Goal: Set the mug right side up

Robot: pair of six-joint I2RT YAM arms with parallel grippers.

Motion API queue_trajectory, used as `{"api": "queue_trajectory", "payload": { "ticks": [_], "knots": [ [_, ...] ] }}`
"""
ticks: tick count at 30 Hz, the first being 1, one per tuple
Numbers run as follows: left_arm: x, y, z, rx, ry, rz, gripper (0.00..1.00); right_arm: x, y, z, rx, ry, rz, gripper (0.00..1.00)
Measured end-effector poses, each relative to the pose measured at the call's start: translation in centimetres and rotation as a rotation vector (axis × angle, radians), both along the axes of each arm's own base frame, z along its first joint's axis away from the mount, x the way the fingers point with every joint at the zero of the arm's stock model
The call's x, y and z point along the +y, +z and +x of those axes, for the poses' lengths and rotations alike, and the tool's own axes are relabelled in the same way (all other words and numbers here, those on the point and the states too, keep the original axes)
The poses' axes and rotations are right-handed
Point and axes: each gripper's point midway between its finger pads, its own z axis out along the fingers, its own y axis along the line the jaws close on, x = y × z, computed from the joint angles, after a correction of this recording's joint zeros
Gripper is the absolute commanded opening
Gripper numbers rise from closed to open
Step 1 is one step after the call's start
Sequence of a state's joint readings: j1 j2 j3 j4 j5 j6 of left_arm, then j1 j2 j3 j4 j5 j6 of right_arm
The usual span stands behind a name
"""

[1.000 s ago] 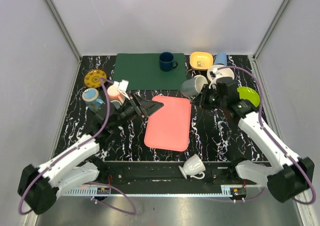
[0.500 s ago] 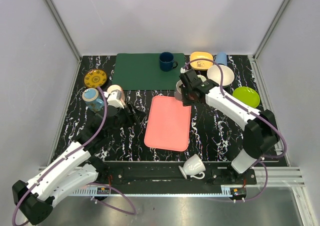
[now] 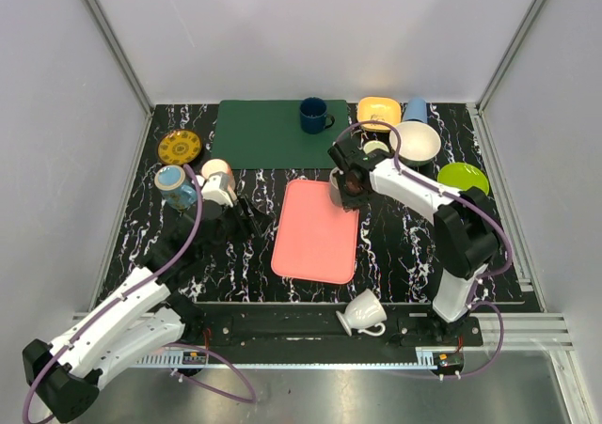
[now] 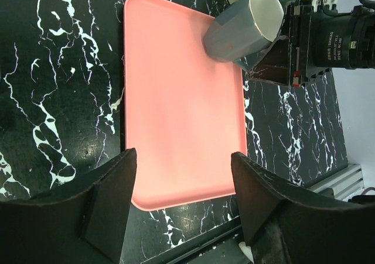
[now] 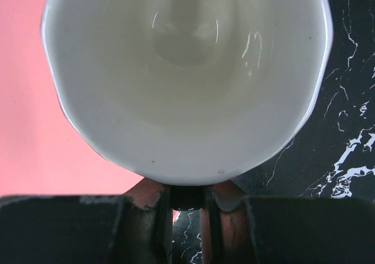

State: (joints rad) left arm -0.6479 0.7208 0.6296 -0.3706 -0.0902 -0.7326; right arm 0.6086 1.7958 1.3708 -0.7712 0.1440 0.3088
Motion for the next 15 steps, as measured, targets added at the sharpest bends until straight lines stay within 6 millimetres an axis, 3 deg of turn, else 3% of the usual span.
{"api": "queue_trajectory", "payload": {
  "ticks": [3, 7, 8, 11, 15],
  "knots": [
    [0.0, -0.3, -0.1, 0.007, -0.002, 0.003, 0.67, 0.0, -0.4, -0.1, 0.018, 0.002, -0.008, 0.0],
    [0.0, -0.7, -0.2, 0.014, -0.005, 0.007, 0.67, 0.1, -0.4, 0.0, 0.017, 0.002, -0.006, 0.3],
    [0.0, -0.8, -0.2, 0.017, -0.005, 0.008, 0.67, 0.1, -0.4, 0.0, 0.016, 0.002, -0.006, 0.42],
    [0.1, -1.1, -0.3, 0.022, -0.006, 0.012, 0.67, 0.1, -0.4, 0.1, 0.014, 0.002, -0.006, 0.6],
    [0.1, -1.2, -0.3, 0.024, -0.006, 0.013, 0.67, 0.1, -0.1, 0.1, 0.008, -0.001, -0.002, 0.74]
  ]
}}
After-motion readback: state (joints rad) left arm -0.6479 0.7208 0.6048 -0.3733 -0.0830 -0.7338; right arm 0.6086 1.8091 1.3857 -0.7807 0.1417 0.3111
